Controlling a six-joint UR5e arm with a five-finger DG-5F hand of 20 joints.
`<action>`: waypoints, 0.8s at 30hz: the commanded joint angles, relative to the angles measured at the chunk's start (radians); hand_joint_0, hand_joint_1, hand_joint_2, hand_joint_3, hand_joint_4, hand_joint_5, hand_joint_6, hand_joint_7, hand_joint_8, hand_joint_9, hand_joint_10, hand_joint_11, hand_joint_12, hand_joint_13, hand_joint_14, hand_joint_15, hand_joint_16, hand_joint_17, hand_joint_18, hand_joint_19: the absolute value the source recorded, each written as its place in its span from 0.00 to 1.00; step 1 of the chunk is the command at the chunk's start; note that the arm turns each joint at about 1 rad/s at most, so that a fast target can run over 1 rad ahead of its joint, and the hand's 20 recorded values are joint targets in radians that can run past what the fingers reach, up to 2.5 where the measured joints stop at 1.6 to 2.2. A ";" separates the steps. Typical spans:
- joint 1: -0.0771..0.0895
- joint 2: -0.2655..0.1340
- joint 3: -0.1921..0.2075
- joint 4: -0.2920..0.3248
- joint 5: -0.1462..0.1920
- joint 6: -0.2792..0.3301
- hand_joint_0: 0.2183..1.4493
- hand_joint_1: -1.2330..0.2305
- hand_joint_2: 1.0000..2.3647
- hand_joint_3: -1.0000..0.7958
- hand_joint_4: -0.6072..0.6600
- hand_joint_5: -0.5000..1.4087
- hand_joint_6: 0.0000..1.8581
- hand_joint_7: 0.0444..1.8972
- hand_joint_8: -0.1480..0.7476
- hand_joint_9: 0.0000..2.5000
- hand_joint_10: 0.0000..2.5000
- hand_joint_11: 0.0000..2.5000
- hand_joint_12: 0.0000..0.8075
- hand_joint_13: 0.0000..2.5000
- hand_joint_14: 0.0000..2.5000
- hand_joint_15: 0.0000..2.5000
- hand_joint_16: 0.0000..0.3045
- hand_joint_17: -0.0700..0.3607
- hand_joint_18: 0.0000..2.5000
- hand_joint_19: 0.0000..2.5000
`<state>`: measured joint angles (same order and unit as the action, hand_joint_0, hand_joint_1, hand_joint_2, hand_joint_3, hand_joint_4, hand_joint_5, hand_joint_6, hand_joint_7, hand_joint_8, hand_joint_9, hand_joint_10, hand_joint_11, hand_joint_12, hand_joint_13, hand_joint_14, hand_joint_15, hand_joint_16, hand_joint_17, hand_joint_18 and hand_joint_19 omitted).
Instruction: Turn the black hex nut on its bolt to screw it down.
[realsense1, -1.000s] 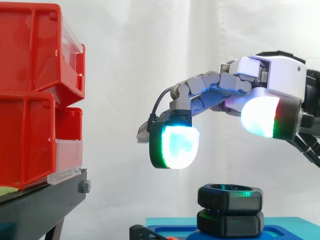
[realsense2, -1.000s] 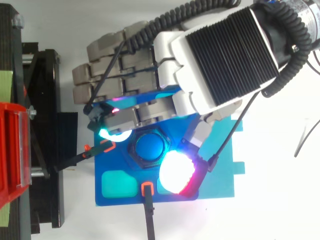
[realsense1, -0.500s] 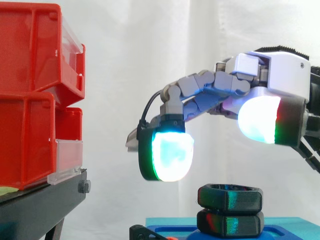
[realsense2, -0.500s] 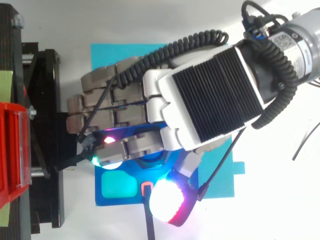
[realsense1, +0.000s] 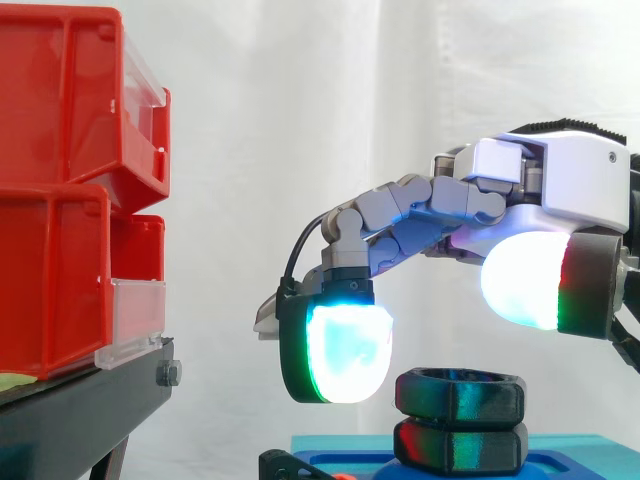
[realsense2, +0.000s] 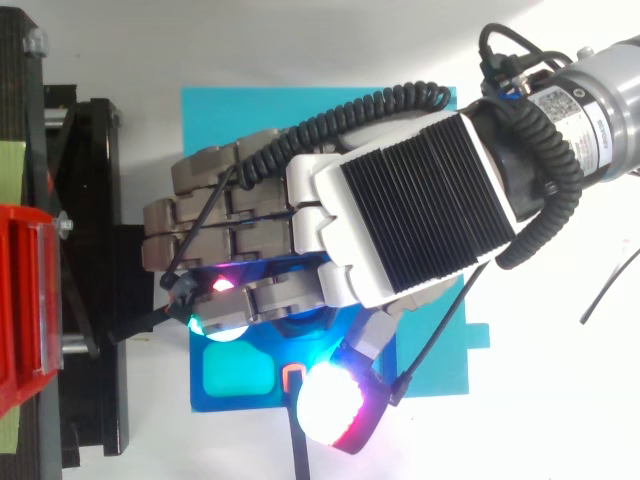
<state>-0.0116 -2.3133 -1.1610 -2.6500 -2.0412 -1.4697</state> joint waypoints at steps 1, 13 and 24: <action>-0.005 0.000 0.000 -0.001 -0.002 0.009 0.23 0.67 0.00 0.28 0.68 0.21 0.31 0.62 0.51 0.25 0.00 0.07 0.46 0.25 0.00 0.09 0.18 0.45 0.24 0.13; -0.005 0.000 0.000 0.004 -0.008 0.014 0.23 0.67 0.00 0.28 0.68 0.21 0.31 0.62 0.51 0.25 0.00 0.07 0.46 0.24 0.00 0.09 0.18 0.45 0.24 0.13; 0.004 -0.002 -0.002 0.012 -0.007 0.016 0.22 0.68 0.00 0.28 0.68 0.21 0.31 0.63 0.51 0.25 0.00 0.07 0.46 0.24 0.00 0.09 0.18 0.45 0.24 0.13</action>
<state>-0.0109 -2.3135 -1.1625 -2.6378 -2.0479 -1.4544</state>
